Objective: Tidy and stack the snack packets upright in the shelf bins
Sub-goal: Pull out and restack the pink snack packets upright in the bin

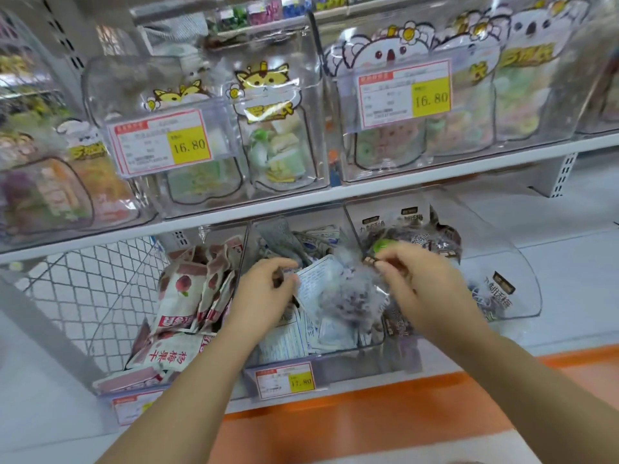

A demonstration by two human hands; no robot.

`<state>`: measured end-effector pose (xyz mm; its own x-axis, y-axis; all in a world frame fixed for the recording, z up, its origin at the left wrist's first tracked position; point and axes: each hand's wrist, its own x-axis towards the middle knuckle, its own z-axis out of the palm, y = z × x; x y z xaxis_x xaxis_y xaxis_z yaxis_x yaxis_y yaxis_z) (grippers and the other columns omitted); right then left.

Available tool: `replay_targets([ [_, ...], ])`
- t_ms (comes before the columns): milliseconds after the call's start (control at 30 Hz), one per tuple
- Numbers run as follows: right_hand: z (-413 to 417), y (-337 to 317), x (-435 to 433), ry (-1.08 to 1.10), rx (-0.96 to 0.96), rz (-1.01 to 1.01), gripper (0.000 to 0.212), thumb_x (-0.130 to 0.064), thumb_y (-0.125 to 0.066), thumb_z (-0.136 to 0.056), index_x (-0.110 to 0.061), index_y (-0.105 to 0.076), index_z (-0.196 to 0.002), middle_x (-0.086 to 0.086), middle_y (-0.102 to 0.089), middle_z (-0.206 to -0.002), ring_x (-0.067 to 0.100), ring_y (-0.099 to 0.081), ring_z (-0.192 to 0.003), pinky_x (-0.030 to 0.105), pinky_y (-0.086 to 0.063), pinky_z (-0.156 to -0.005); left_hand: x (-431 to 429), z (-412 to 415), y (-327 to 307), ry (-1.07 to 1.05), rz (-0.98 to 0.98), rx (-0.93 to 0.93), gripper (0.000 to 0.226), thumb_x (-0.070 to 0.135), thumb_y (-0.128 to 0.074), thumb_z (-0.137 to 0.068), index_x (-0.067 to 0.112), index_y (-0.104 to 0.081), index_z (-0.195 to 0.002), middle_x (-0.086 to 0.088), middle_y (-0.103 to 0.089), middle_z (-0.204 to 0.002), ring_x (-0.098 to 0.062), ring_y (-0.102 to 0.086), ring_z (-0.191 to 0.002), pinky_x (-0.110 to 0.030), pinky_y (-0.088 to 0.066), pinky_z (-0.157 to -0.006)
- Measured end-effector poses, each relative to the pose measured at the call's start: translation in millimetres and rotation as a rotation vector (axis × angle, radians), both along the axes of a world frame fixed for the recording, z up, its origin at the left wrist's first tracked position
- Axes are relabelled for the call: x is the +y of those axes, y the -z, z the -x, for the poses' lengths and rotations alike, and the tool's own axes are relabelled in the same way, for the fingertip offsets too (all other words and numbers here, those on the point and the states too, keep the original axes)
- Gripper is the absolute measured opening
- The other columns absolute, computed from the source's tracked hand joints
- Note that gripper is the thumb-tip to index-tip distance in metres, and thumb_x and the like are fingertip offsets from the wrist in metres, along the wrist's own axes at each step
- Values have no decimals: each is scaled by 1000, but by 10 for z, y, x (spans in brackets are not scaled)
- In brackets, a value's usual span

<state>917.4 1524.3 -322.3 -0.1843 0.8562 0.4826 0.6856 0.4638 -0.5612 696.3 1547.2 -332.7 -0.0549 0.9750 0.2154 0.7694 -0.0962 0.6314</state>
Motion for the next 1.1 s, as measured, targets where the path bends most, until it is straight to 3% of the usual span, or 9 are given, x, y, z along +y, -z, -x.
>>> replay_targets([
  [100,-276,19,60,145,246,5,9,-21,-51,-94,-22,-60,-93,-9,-53,-57,5,-44,-46,19,-34,-44,-80,-123,-126,1,-42,-70,17,15,-56,-92,26,-64,-103,11,-60,-105,1,-56,-92,-12,-42,-80],
  [233,-611,76,117,307,323,16,8,-18,-51,-95,-18,-59,-97,-7,-55,-61,7,-49,-53,18,-36,-47,-61,-414,-257,39,-113,6,18,15,-53,-93,26,-64,-102,18,-58,-94,14,-49,-82,4,-34,-65],
  [333,-871,119,146,369,222,90,11,-18,-52,-94,-15,-62,-97,-7,-55,-61,17,-53,-59,29,-38,-52,-23,-703,-319,109,-128,80,18,17,-52,-94,25,-65,-104,18,-58,-95,5,-53,-85,-2,-36,-69],
  [433,-1018,186,143,341,18,202,16,-21,-53,-93,-20,-66,-103,-1,-64,-74,22,-58,-71,33,-45,-63,38,-1009,-353,164,-130,141,20,18,-52,-94,26,-65,-106,14,-59,-95,-4,-55,-87,-20,-43,-79],
  [567,-1098,204,129,274,-9,190,24,-19,-55,-93,-23,-64,-114,-4,-65,-110,16,-58,-100,28,-45,-84,234,-1436,-321,258,-119,206,22,21,-53,-93,27,-64,-111,7,-62,-112,-10,-55,-102,-27,-43,-91],
  [667,-1164,185,139,264,-41,146,27,-19,-56,-91,-19,-63,-117,-4,-62,-115,15,-51,-111,23,-38,-88,451,-1740,-237,370,-57,309,35,30,-50,-95,27,-53,-130,1,-53,-133,-17,-48,-121,-33,-38,-103],
  [833,-1353,291,236,343,-15,-35,21,-5,-71,-77,-14,-73,-96,2,-71,-94,26,-62,-94,34,-45,-83,766,-2051,-172,526,28,429,40,33,-45,-97,22,-48,-136,-1,-49,-139,-19,-45,-126,-29,-36,-103],
  [933,-1498,358,252,392,132,8,18,-7,-66,-83,-15,-72,-98,-2,-69,-99,18,-60,-98,26,-45,-86,896,-2132,-112,509,137,459,39,35,-46,-97,22,-50,-133,1,-52,-137,-18,-50,-120,-26,-38,-96],
  [1100,-1565,375,294,334,234,12,15,-9,-65,-84,-16,-74,-94,-6,-69,-92,9,-59,-82,27,-52,-76,1102,-2333,-11,421,123,449,38,28,-53,-92,25,-52,-131,1,-59,-123,-18,-56,-106,-29,-46,-89],
])
